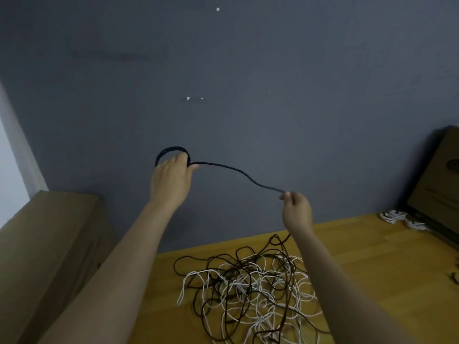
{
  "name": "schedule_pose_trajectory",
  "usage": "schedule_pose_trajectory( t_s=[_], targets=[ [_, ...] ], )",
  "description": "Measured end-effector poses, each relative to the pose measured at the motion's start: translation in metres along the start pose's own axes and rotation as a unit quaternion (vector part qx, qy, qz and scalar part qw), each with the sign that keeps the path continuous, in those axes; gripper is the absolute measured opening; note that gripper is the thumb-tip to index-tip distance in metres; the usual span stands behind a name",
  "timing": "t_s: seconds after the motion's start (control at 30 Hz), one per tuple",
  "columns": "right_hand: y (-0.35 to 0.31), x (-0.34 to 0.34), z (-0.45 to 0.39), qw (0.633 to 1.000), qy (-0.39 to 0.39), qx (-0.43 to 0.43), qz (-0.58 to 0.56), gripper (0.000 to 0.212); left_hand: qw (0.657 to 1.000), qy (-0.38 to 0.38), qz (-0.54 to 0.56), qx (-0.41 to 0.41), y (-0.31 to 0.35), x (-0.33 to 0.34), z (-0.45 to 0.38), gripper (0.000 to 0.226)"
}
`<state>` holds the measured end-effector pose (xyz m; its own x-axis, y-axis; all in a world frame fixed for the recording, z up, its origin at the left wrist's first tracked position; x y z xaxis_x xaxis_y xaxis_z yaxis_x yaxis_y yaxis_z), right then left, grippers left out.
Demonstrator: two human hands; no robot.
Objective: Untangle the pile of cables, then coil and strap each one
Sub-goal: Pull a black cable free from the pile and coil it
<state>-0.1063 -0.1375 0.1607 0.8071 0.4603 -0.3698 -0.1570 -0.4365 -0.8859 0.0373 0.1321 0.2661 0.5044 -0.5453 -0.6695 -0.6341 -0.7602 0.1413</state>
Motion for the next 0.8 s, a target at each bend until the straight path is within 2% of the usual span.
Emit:
schedule_pose_trajectory(
  t_s=[0.07,0.1,0.2,0.27,0.37,0.43,0.53,0.6,0.67,0.73,0.8],
  targets=[
    [0.0,0.023,0.01,0.986,-0.089,-0.016,0.14,0.031,1.0,-0.015,0.007,0.023,0.016,0.0,0.0,0.033],
    [-0.006,0.033,0.018,0.982,-0.12,-0.031,0.145,0.04,0.999,-0.022,0.006,0.039,0.026,0.002,0.001,0.034],
    [-0.048,0.061,0.053,0.975,-0.186,-0.12,-0.019,0.062,0.995,-0.041,-0.005,0.088,0.059,0.01,0.004,0.031],
    [-0.064,0.076,0.071,0.961,-0.215,-0.119,-0.127,0.057,0.992,-0.051,-0.013,0.113,0.076,0.018,0.006,0.025],
    [-0.058,0.08,0.073,0.95,-0.195,-0.035,-0.24,0.025,0.99,-0.056,-0.011,0.132,0.085,0.026,0.009,0.023],
    [-0.041,0.074,0.069,0.955,-0.204,-0.003,-0.215,0.017,0.988,-0.054,-0.015,0.141,0.081,0.027,0.01,0.026],
    [-0.018,0.055,0.062,0.965,-0.219,-0.006,-0.142,0.026,0.986,-0.053,-0.052,0.147,0.065,0.026,0.006,0.03],
    [-0.021,0.03,0.05,0.982,-0.162,-0.061,-0.077,0.024,0.983,-0.076,-0.068,0.152,0.057,0.03,0.009,0.033],
    [-0.044,-0.004,0.036,0.985,-0.043,-0.164,-0.013,0.022,0.979,-0.14,-0.04,0.145,0.056,0.04,0.018,0.037],
    [-0.075,-0.034,0.029,0.967,0.063,-0.246,-0.003,0.017,0.964,-0.223,0.074,0.128,0.068,0.048,0.035,0.039],
    [-0.092,-0.055,0.02,0.955,0.132,-0.258,-0.067,0.009,0.927,-0.286,0.217,0.107,0.087,0.046,0.052,0.039]
  ],
)
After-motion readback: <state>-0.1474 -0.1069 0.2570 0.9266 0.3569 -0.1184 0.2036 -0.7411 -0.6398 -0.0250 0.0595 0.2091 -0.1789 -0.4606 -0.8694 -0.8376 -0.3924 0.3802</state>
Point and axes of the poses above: each hand's wrist, its own z-axis away from the middle knuckle, its own x-axis out of the palm, y = z × x, the point moved 9 cm from there along -z, towards the middle knuckle, and after that the axes turned 7 degrees about -z, right-handed, at the moved point
